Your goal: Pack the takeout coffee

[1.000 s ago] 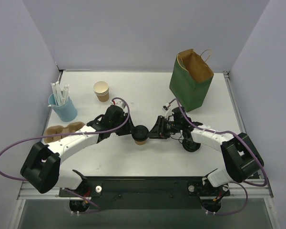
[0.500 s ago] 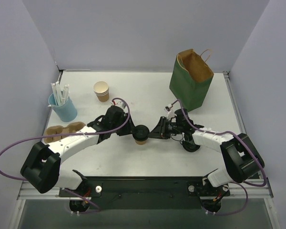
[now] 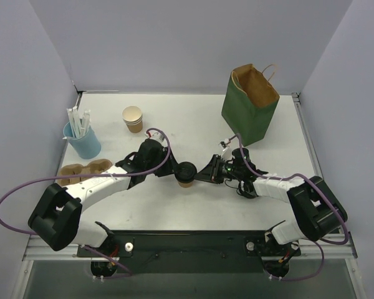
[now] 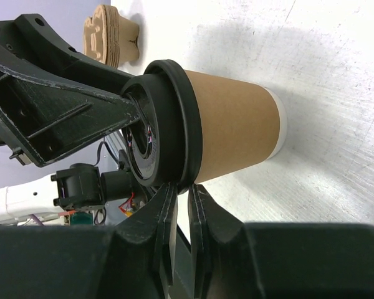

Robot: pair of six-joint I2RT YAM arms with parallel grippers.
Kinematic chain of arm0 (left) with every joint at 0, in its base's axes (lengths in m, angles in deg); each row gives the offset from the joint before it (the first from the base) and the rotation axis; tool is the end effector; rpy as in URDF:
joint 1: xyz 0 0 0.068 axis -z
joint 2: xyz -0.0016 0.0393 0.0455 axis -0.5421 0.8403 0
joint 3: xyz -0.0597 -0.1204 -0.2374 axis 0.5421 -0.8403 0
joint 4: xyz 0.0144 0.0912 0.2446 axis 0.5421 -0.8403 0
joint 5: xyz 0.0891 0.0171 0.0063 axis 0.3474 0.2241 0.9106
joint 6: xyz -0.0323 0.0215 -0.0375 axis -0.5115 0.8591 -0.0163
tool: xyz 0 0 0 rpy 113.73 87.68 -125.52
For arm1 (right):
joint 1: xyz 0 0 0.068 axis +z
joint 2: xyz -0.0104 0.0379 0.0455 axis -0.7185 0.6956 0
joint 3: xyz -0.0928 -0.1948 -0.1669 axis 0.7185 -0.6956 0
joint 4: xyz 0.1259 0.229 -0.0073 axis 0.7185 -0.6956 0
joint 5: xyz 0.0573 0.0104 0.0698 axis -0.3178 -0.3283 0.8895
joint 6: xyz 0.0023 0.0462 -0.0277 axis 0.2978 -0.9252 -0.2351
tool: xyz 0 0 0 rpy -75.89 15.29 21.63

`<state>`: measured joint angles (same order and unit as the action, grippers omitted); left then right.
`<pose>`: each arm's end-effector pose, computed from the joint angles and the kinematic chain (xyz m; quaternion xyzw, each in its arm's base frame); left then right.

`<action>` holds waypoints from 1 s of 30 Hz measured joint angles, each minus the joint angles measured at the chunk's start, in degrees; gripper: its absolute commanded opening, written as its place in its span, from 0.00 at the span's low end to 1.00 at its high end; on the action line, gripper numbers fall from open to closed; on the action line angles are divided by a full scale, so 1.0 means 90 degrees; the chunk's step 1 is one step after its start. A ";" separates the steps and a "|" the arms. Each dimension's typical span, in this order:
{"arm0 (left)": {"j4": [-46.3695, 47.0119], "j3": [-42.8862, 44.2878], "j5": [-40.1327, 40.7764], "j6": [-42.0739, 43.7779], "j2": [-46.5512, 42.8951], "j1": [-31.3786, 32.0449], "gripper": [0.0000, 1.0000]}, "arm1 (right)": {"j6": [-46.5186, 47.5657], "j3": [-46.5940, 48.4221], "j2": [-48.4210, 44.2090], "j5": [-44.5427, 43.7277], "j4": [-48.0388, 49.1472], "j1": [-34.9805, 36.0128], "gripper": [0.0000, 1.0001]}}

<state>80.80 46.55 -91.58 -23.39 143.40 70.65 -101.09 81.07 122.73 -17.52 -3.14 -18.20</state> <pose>0.2275 -0.1797 0.2115 -0.0481 0.9063 -0.3015 0.2921 0.2277 0.1462 0.1722 -0.0555 0.7812 0.5705 0.2474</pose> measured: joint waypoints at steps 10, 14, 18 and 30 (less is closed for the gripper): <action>-0.0323 0.0282 0.0078 0.0066 0.0102 0.0036 0.50 | 0.0342 0.0624 -0.0369 -0.0262 -0.1525 -0.0019 0.35; -0.0865 0.0644 0.0085 0.0228 0.0209 0.0044 0.54 | 0.0549 0.1110 -0.0656 -0.0313 -0.2356 -0.0085 0.42; -0.1537 0.1236 0.0061 0.0415 0.0265 0.0036 0.69 | 0.1001 0.1741 -0.1042 -0.0593 -0.3184 -0.0085 0.50; -0.2623 0.2351 0.0658 0.0993 -0.0243 -0.0408 0.97 | 0.2397 0.3553 -0.1314 -0.2822 -0.6045 0.0991 0.81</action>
<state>57.19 67.71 -85.65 -14.45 141.22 66.98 -79.52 113.05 110.90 -42.92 -57.54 -9.28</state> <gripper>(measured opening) 0.823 0.750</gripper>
